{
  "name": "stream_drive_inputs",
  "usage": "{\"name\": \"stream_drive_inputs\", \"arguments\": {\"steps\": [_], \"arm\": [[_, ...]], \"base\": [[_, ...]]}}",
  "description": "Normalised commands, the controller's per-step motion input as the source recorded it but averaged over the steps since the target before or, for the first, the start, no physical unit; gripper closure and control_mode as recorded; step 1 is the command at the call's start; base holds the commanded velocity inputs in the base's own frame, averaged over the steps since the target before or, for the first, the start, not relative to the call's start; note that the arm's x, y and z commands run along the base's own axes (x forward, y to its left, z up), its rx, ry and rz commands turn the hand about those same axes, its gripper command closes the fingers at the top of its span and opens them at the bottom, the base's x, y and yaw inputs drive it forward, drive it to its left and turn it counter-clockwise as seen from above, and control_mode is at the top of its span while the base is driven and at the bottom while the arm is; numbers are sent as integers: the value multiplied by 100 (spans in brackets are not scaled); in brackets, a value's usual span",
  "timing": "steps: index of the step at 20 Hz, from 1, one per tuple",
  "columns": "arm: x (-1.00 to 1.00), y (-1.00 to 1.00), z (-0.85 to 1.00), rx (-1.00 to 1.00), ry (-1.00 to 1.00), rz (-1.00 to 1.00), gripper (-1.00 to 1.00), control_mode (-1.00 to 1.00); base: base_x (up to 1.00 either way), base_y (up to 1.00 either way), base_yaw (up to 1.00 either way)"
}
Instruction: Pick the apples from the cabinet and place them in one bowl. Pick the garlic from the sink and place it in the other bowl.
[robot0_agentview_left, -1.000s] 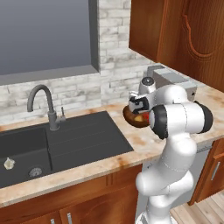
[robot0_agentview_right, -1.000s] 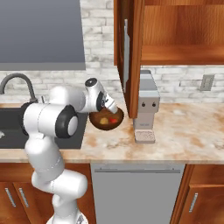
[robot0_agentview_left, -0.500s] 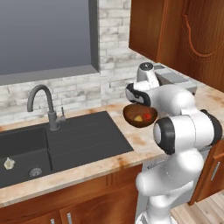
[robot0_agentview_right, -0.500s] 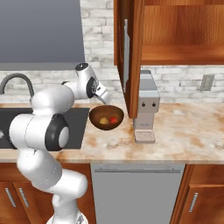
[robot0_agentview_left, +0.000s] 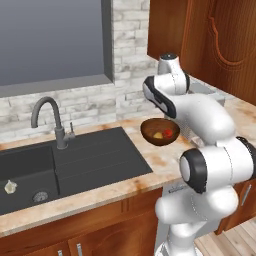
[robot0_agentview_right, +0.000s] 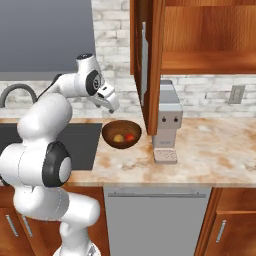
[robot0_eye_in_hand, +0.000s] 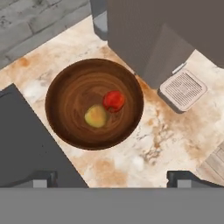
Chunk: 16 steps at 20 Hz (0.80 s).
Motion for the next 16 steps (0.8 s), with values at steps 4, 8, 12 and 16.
{"name": "stream_drive_inputs", "arguments": {"steps": [4, 8, 12, 16], "arm": [[-64, 15, 23, 1, 11, 16, -100, -100], [-81, 12, 9, 3, -4, 21, -100, -100], [-66, 7, 19, 11, -15, 21, -100, -100], [-72, 16, 21, 2, -1, 24, -100, -100]], "base": [[0, 0, 0], [0, 0, 0], [0, 0, 0], [0, 0, 0]]}}
